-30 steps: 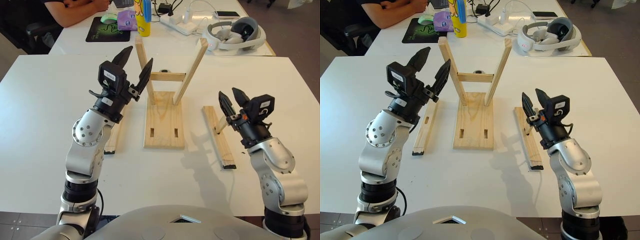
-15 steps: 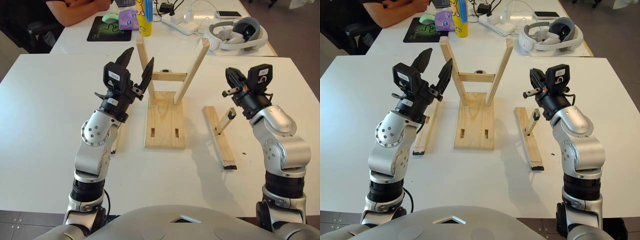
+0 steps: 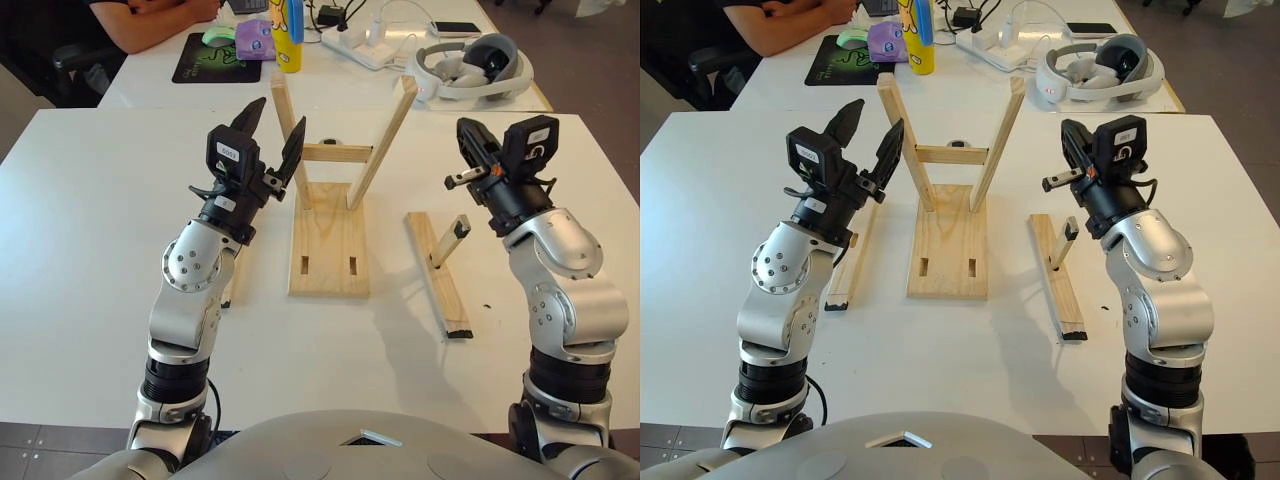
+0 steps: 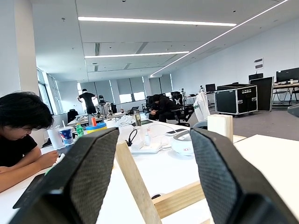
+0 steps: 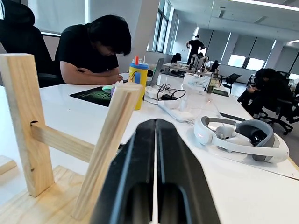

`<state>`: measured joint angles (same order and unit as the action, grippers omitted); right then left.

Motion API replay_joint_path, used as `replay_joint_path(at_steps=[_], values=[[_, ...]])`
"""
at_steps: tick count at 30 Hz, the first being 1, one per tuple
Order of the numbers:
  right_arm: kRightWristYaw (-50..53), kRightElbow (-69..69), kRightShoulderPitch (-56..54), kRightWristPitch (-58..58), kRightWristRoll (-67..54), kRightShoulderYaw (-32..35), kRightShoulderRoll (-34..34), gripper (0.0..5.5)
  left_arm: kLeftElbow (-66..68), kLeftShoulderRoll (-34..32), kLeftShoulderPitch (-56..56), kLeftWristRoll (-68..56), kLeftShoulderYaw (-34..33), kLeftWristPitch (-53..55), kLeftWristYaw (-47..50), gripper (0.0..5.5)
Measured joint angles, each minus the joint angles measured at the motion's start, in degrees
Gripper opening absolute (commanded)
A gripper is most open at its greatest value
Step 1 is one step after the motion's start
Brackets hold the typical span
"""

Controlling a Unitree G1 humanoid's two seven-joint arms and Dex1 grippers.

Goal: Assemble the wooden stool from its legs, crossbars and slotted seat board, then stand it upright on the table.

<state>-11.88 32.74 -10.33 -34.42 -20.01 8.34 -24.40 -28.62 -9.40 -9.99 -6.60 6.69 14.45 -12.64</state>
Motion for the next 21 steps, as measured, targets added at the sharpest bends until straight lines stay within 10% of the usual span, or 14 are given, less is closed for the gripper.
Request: replay_joint_path(at_steps=[21], values=[[1.19, 2.21, -4.15, 1.59, 1.57, 2.49, 1.68, 0.01, 0.74, -0.04, -0.86, -0.17, -0.56, -0.07, -1.49, 2.82]])
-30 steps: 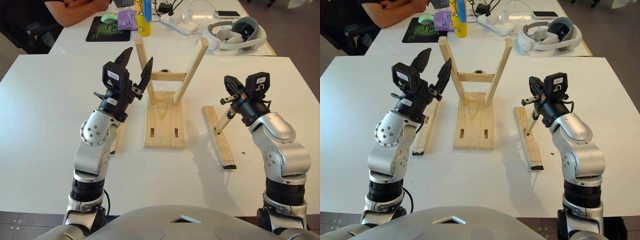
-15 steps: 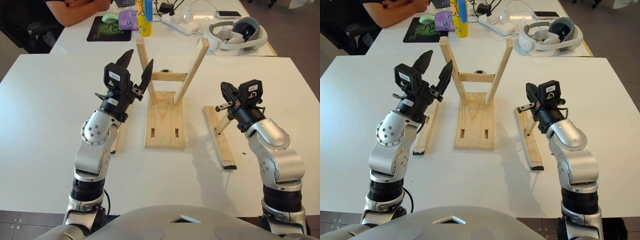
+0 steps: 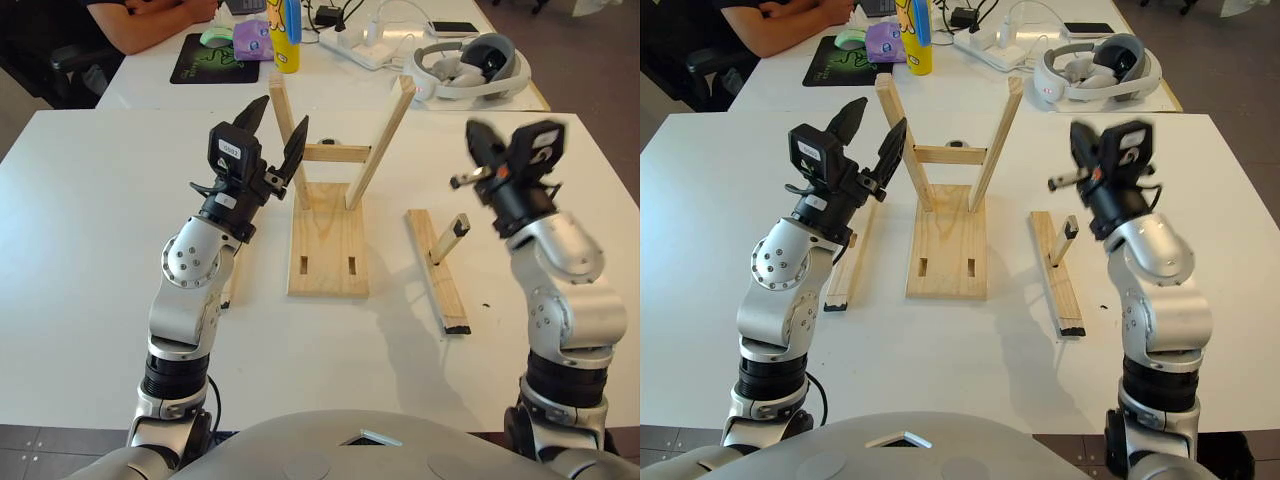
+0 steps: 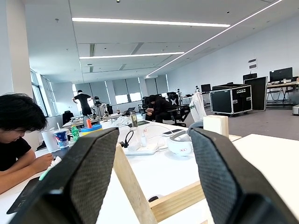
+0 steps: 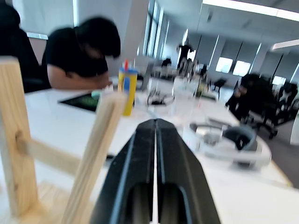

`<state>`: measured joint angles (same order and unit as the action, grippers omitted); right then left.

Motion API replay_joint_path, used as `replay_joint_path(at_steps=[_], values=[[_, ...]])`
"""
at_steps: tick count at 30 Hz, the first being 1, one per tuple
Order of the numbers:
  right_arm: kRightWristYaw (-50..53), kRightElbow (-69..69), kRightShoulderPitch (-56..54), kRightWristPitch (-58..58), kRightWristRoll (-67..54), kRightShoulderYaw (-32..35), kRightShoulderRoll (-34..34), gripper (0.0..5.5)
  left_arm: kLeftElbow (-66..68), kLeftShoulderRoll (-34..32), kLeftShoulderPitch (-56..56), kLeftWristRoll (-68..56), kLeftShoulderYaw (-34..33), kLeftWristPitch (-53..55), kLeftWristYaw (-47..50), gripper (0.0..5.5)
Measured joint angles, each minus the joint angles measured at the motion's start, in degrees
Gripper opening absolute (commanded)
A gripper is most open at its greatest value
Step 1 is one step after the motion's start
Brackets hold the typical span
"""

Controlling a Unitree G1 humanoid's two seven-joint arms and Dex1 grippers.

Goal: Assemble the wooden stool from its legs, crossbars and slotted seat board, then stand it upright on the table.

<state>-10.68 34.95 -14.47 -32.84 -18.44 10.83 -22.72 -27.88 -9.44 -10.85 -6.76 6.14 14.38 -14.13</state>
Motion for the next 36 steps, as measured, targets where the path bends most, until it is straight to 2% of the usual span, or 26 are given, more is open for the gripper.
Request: replay_joint_path(at_steps=[5, 9, 12, 23, 26, 30, 31, 33, 36], values=[[0.66, 2.8, -2.73, -0.28, 0.44, -1.01, -0.47, 0.01, 0.0, 0.03, -0.01, 0.0, -0.2, 0.02, 0.12, 2.82], [0.81, -2.8, 13.1, -2.36, 3.92, -4.89, 0.06, 0.01, -0.01, 0.0, -0.15, -0.15, -0.3, 0.21, -0.2, 2.82], [0.91, -1.88, 15.66, -1.54, 3.68, -4.63, 1.38, 0.01, 0.14, -0.15, -0.75, -1.06, -0.4, 0.57, -1.15, 2.82], [0.57, -3.57, 12.5, -1.78, 4.08, -5.19, 1.93, 0.01, 0.42, -0.25, -1.27, -1.14, -0.48, 0.81, -1.61, 2.82], [1.87, -4.13, 11.23, -0.95, 5.96, -3.53, 1.81, 0.01, 0.44, -0.2, -1.26, -1.06, -0.49, 0.79, -1.47, 2.82], [4.29, -6.98, 5.04, 1.04, 9.21, 4.1, -3.11, 0.01, 0.31, -0.05, -0.1, 0.11, -0.44, 0.75, -0.19, 2.82], [4.18, -7.81, 5.08, 1.03, 9.34, 5.33, -4.05, 0.23, 0.3, -0.01, 0.2, 0.2, -0.5, 0.75, 0.23, 2.82], [1.34, -10.95, 9.53, -0.58, 8.74, 9.29, -6.36, 0.51, -0.1, 0.23, 0.98, 1.4, -0.65, 0.78, 2.01, 2.82], [-4.06, -12.68, 20.12, -8.2, 5.58, 10.2, -6.83, 1.02, -0.9, 0.7, 2.21, 2.25, -1.14, 0.98, 3.78, 2.82]])
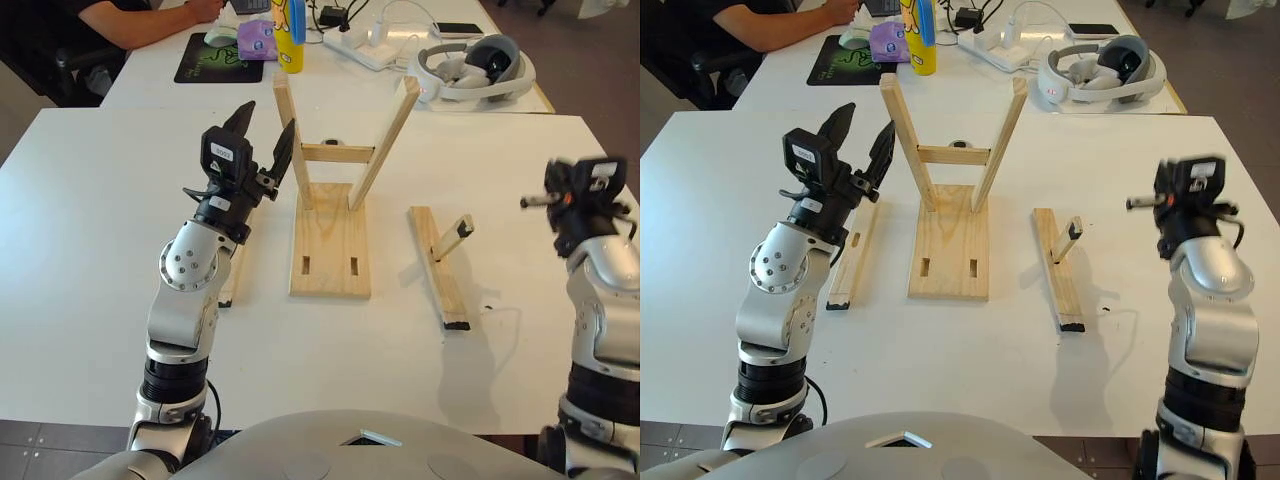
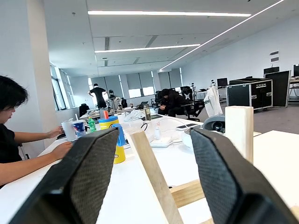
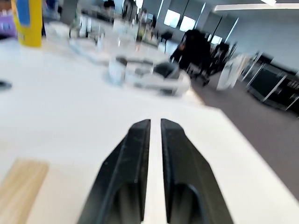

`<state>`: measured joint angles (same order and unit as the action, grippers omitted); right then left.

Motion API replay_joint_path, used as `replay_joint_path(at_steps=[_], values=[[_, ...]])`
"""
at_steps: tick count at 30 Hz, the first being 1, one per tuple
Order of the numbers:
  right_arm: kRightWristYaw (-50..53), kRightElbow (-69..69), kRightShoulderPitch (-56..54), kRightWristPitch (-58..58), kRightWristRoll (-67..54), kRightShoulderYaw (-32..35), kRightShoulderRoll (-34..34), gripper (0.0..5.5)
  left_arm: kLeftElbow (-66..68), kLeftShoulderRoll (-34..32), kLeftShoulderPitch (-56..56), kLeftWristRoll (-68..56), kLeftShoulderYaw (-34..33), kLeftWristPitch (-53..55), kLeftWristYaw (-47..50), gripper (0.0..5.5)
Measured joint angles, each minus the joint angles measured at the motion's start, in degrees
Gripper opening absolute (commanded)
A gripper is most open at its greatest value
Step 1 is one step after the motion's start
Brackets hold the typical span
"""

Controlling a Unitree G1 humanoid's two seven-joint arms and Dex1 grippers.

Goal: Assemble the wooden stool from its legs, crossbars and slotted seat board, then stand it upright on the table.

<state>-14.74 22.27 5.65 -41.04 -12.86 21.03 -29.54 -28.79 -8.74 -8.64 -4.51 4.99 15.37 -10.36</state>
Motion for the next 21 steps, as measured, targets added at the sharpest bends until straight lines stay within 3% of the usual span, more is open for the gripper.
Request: replay_joint_path(at_steps=[6, 17, 21], values=[[-6.7, 8.91, 7.84, -12.47, -5.94, -2.36, -2.07, 1.95, -3.3, 0.64, 4.02, 0.87, -0.23, 0.28, 2.13, 2.82], [-8.14, 12.92, 3.61, -30.17, -12.03, -1.66, -5.36, 3.64, -6.74, 0.66, 7.11, 1.37, 0.66, 2.27, 2.41, 2.82], [-8.03, 14.32, -0.48, -34.42, -14.88, -1.78, -4.36, 3.64, -6.99, 0.64, 7.21, 1.33, 0.67, 2.9, 2.39, 2.82]])
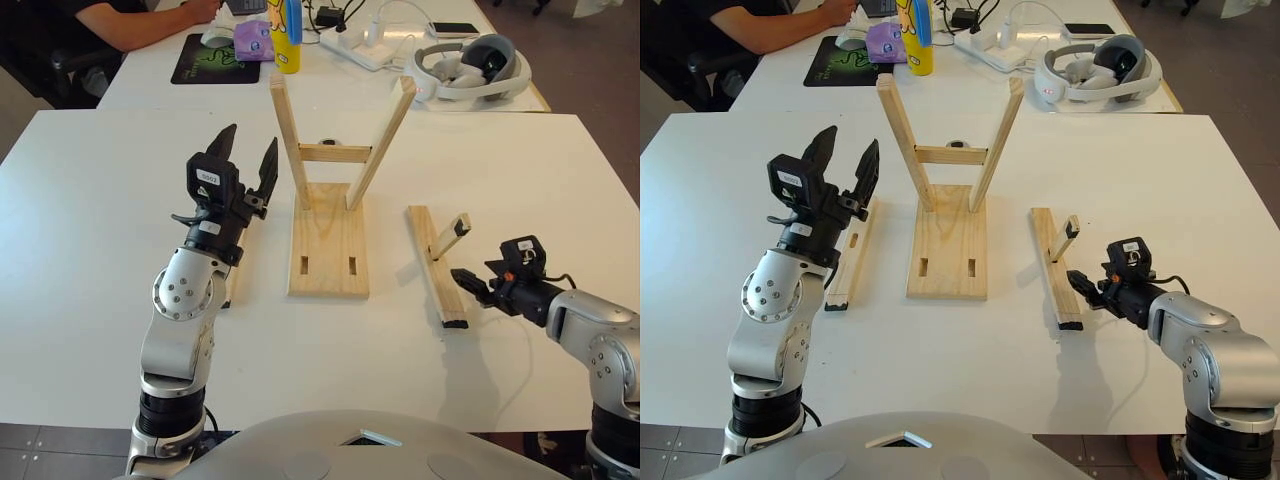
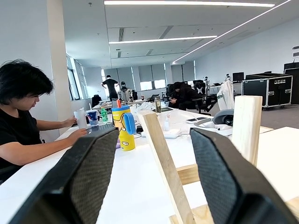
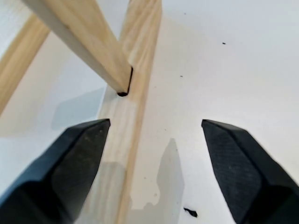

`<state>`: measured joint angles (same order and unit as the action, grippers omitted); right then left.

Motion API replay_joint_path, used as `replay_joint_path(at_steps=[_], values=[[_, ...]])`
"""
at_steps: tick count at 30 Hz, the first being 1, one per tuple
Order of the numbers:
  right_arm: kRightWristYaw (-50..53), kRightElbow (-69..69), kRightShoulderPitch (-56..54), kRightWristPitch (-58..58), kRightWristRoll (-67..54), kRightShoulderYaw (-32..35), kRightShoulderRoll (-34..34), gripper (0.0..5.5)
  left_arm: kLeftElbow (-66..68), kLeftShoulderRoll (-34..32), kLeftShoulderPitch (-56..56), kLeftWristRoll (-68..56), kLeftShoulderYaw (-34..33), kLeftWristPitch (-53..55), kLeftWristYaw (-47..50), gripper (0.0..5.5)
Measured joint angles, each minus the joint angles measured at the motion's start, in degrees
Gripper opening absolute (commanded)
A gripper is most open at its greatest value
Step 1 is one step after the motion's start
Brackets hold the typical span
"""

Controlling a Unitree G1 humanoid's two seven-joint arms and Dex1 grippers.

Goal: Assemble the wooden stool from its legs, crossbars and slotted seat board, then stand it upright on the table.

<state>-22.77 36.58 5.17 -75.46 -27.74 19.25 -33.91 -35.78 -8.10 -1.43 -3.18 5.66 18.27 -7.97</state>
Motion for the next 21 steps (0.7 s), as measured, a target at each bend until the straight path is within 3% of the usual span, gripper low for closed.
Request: replay_joint_path(at_steps=[8, 15, 21], values=[[4.62, 4.68, 1.95, -2.31, 0.45, -4.31, 5.46, 3.64, 0.21, -0.7, -1.47, -1.44, -0.19, 1.33, -2.12, 2.82], [10.96, 5.17, 8.35, 4.12, 6.99, -10.93, 8.63, 3.64, 0.8, -1.66, -3.82, -3.48, -0.27, 3.1, -4.34, 2.82], [11.96, 3.71, 9.32, 7.61, 9.22, -11.7, 9.04, 3.64, 1.24, -2.05, -5.25, -3.69, -0.37, 3.84, -5.13, 2.82]])
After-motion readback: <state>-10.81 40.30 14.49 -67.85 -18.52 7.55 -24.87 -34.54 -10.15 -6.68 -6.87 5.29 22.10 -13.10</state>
